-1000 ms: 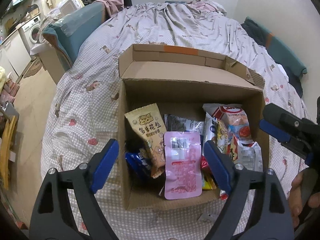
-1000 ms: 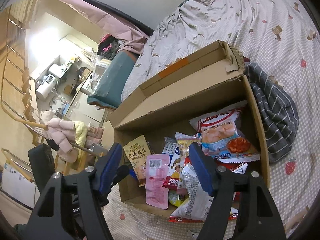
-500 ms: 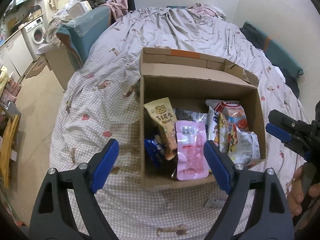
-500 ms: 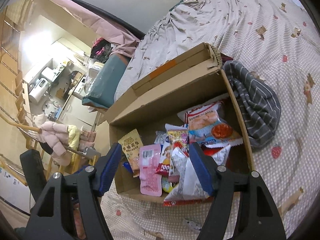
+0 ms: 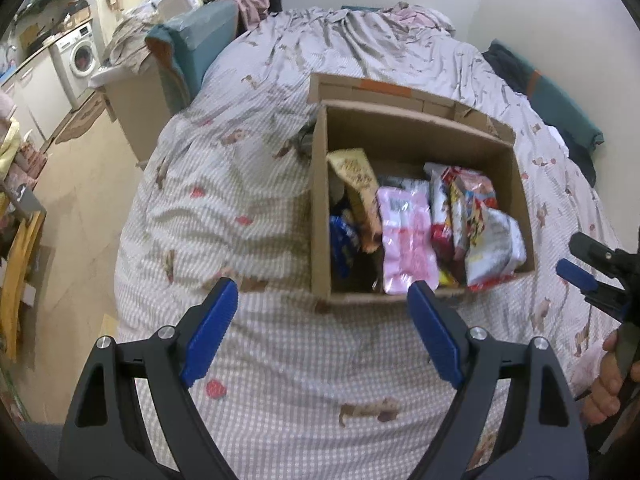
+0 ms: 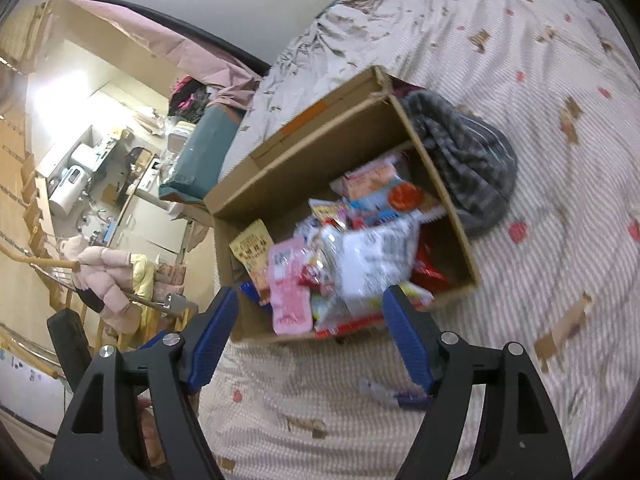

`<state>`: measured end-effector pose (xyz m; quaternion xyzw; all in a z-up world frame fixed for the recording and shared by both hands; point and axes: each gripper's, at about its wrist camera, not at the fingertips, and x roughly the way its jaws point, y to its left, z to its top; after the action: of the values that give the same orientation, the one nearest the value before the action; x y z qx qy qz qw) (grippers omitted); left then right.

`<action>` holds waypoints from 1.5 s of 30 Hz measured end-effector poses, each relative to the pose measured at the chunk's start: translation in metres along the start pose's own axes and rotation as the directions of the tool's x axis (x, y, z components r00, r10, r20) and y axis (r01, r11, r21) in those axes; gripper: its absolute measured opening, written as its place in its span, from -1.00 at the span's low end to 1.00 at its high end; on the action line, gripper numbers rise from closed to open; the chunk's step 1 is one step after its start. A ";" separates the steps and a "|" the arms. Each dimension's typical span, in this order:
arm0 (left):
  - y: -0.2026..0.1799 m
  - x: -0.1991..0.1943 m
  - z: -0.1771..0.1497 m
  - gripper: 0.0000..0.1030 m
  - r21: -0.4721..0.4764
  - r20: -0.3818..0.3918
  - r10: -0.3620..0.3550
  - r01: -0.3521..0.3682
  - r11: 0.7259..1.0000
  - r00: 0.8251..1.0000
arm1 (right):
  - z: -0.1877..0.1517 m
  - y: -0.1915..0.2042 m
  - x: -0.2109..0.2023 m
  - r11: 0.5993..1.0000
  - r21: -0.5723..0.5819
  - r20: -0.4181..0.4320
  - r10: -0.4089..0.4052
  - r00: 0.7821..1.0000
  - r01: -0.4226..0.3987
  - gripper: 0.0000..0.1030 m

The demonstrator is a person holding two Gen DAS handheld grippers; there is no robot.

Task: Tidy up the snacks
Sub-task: 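Move the open right tool down toward the white-and-blue wrapped bar on the bedspread, then grasp the white-and-blue wrapped bar with the right tool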

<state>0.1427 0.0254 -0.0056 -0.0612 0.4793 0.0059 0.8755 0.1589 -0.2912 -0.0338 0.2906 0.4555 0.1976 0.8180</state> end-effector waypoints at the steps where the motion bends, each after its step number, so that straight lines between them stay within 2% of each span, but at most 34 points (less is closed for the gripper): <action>1: 0.002 -0.001 -0.003 0.64 -0.005 -0.003 0.001 -0.001 1.000 1.000 | -0.004 -0.001 -0.002 1.000 0.005 -0.005 -0.007 1.000 0.007 0.50; 7: 0.008 0.000 -0.024 0.64 -0.012 -0.004 -0.016 0.016 1.000 1.000 | -0.028 -0.014 -0.005 0.998 0.032 -0.048 -0.058 0.997 0.060 0.53; 10: 0.008 0.006 -0.028 0.64 -0.009 -0.020 -0.010 0.009 1.000 1.000 | -0.039 -0.021 0.000 0.994 0.032 -0.077 -0.105 0.992 0.107 0.69; 18: 0.015 0.012 -0.036 0.64 -0.052 -0.048 -0.021 0.019 0.998 0.999 | -0.043 -0.048 0.022 0.973 0.096 -0.131 -0.197 0.972 0.210 0.70; 23: 0.018 0.017 -0.036 0.64 -0.079 -0.073 -0.044 0.038 0.996 0.996 | -0.047 -0.050 0.051 0.966 0.051 -0.200 -0.238 0.950 0.253 0.70; 25: 0.018 0.019 -0.035 0.64 -0.094 -0.080 -0.060 0.053 0.994 0.995 | -0.051 -0.040 0.066 0.964 -0.030 -0.244 -0.264 0.933 0.265 0.70; 28: 0.017 0.020 -0.033 0.64 -0.102 -0.090 -0.079 0.070 0.992 0.993 | -0.068 -0.016 0.095 0.921 -0.250 -0.300 -0.366 0.881 0.298 0.70; 29: 0.016 0.021 -0.033 0.64 -0.102 -0.093 -0.082 0.072 0.992 0.992 | -0.076 -0.008 0.105 0.890 -0.343 -0.314 -0.410 0.857 0.300 0.70; 32: 0.014 0.023 -0.032 0.64 -0.092 -0.099 -0.082 0.073 0.993 0.992 | -0.095 0.004 0.126 0.810 -0.505 -0.325 -0.498 0.804 0.297 0.70; 35: 0.012 0.026 -0.031 0.64 -0.086 -0.106 -0.084 0.075 0.993 0.991 | -0.110 0.006 0.139 0.742 -0.600 -0.323 -0.566 0.758 0.299 0.68; 36: 0.012 0.026 -0.031 0.64 -0.086 -0.107 -0.086 0.077 0.993 0.990 | -0.114 0.006 0.142 0.719 -0.627 -0.317 -0.587 0.745 0.300 0.65; 39: 0.011 0.027 -0.031 0.64 -0.085 -0.111 -0.089 0.079 0.993 0.990 | -0.120 0.010 0.144 0.691 -0.658 -0.295 -0.602 0.742 0.299 0.35; 41: 0.010 0.029 -0.032 0.64 -0.080 -0.118 -0.090 0.080 0.994 0.989 | -0.120 0.011 0.142 0.699 -0.651 -0.295 -0.592 0.750 0.296 -0.01; 42: 0.009 0.029 -0.032 0.64 -0.079 -0.120 -0.089 0.080 0.994 0.989 | -0.120 0.012 0.140 0.703 -0.646 -0.294 -0.588 0.753 0.298 -0.09; 44: 0.008 0.030 -0.033 0.64 -0.073 -0.123 -0.087 0.078 0.994 0.989 | -0.117 0.011 0.135 0.718 -0.632 -0.302 -0.573 0.762 0.290 -0.40; 45: 0.008 0.031 -0.033 0.64 -0.071 -0.124 -0.085 0.077 0.995 0.989 | -0.117 0.013 0.133 0.724 -0.629 -0.307 -0.567 0.765 0.285 -0.46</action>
<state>0.1308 0.0283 -0.0498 -0.1098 0.5308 -0.0177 0.8402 0.1253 -0.1685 -0.1579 -0.1308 0.6225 0.1841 0.7493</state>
